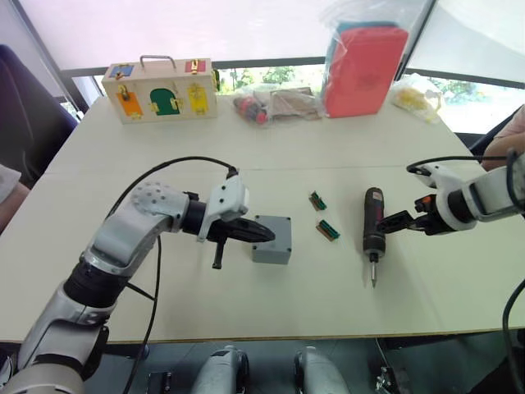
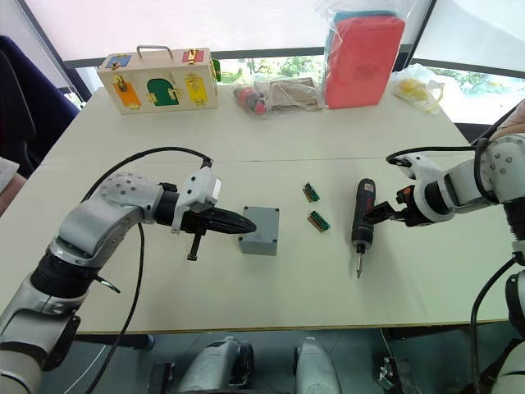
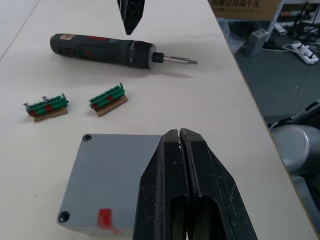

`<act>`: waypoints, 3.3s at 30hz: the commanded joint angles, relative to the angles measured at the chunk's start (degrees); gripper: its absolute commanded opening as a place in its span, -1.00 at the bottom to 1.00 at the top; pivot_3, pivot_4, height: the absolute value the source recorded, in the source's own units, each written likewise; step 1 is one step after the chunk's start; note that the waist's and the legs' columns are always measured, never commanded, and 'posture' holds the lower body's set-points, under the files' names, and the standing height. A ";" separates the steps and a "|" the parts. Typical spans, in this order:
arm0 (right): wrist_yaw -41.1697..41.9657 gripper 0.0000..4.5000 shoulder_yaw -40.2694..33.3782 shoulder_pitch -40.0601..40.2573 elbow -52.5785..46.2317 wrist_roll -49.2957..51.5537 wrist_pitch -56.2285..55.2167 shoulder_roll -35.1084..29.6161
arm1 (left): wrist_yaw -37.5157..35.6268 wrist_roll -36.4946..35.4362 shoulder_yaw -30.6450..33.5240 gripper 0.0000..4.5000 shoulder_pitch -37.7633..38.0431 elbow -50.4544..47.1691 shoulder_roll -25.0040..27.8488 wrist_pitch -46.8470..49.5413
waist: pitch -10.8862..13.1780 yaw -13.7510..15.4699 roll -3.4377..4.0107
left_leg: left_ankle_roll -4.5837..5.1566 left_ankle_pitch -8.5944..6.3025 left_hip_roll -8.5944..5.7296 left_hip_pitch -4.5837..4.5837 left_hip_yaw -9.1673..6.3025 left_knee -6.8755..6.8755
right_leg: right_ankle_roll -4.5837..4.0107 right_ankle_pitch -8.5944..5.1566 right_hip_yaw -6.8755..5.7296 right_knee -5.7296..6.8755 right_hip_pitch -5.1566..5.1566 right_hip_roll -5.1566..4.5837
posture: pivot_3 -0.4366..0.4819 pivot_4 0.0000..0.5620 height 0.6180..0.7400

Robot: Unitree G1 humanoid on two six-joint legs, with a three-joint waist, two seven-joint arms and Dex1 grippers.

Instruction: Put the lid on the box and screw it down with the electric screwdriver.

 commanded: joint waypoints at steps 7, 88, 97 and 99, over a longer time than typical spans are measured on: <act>-1.95 0.97 8.46 -3.60 3.03 -2.44 0.37 5.03 | 3.48 -0.93 2.28 -1.00 2.04 -4.94 0.13 2.29 | 0.01 0.12 -0.03 | 0.05 -0.03 -0.01 -0.02 -0.01 0.04 | 0.04 0.02 -0.02 -0.02 0.03 0.00 | -0.05 -0.47 1.00; 10.66 -0.20 -22.26 38.37 -45.18 -37.53 -63.56 48.94 | 4.20 11.61 -5.12 -1.00 -2.07 17.38 -7.78 -1.90 | -0.06 0.23 0.05 | -0.42 0.30 0.00 -0.55 -0.15 0.29 | 0.32 0.28 0.03 0.37 -0.63 0.56 | -0.05 -0.47 1.00; 12.01 -0.20 -21.43 40.47 -41.70 -42.03 -67.35 48.30 | 4.04 11.61 -4.97 -1.00 -1.97 17.17 -7.63 -1.71 | -0.08 0.20 0.03 | -0.31 0.24 0.00 -0.39 -0.15 0.28 | 0.32 0.28 0.03 0.36 -0.44 0.57 | -0.05 -0.47 1.00; 12.20 -0.20 -20.94 40.55 -40.95 -42.97 -68.28 48.42 | 4.07 11.60 -4.97 -1.00 -1.88 17.08 -7.66 -1.67 | -0.08 0.21 0.03 | -0.25 0.20 0.01 -0.18 -0.15 0.27 | 0.32 0.27 0.02 0.33 -0.23 0.57 | -0.05 -0.47 1.00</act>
